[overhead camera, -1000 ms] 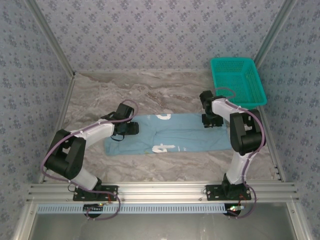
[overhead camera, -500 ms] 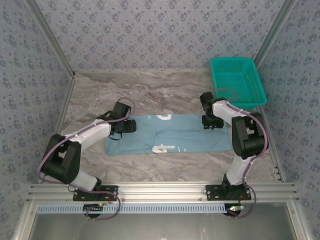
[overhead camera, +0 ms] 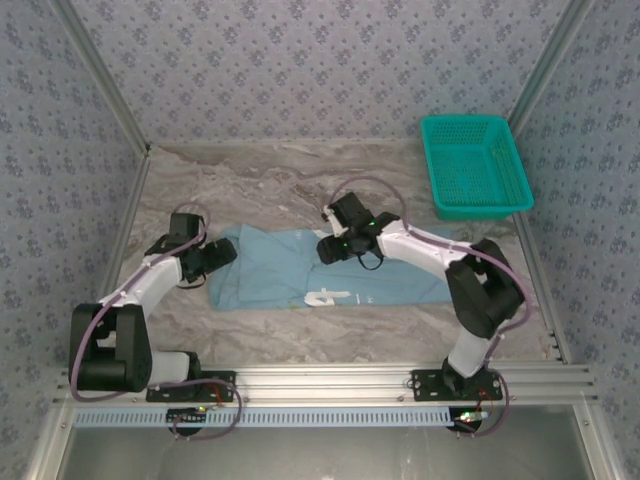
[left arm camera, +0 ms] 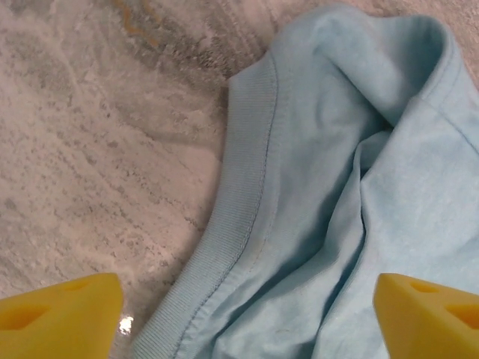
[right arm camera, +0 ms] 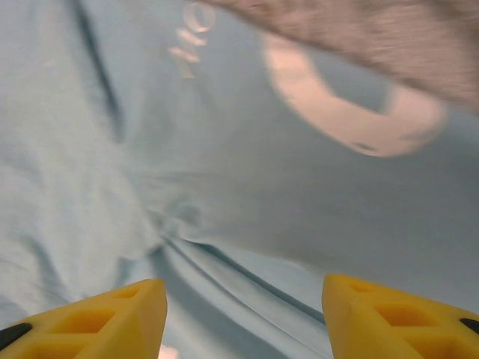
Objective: Fold the inside-out t-shirt
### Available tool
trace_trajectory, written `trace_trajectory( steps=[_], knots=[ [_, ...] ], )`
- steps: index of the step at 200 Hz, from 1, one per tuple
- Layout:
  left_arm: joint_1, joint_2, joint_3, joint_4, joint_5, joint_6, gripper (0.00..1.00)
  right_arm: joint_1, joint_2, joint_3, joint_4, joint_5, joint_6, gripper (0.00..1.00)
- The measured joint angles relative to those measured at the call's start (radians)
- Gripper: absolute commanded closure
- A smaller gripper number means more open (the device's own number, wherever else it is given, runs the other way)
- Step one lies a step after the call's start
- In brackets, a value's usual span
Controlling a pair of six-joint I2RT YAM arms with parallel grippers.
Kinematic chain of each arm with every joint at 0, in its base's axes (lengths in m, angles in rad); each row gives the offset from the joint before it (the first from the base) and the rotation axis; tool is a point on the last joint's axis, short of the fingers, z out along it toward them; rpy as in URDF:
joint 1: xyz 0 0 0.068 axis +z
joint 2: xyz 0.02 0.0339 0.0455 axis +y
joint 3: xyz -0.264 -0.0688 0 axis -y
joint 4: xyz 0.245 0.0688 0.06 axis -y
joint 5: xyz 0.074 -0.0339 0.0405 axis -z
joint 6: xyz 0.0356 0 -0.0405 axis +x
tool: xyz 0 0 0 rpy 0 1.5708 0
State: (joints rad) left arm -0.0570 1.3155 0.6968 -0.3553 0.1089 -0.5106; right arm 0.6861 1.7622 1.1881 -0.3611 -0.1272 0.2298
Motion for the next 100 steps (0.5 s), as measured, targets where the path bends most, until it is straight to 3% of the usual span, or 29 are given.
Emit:
trace_trajectory(
  steps=[61,100],
  knots=[
    [0.011,0.163,0.029,0.038,0.082,0.103,0.03,0.036,0.146,0.054,0.078,-0.174,0.052,0.43],
    [0.006,0.179,0.04,0.056,0.111,0.135,0.13,0.035,0.164,0.054,0.085,-0.195,0.073,0.44]
  ],
)
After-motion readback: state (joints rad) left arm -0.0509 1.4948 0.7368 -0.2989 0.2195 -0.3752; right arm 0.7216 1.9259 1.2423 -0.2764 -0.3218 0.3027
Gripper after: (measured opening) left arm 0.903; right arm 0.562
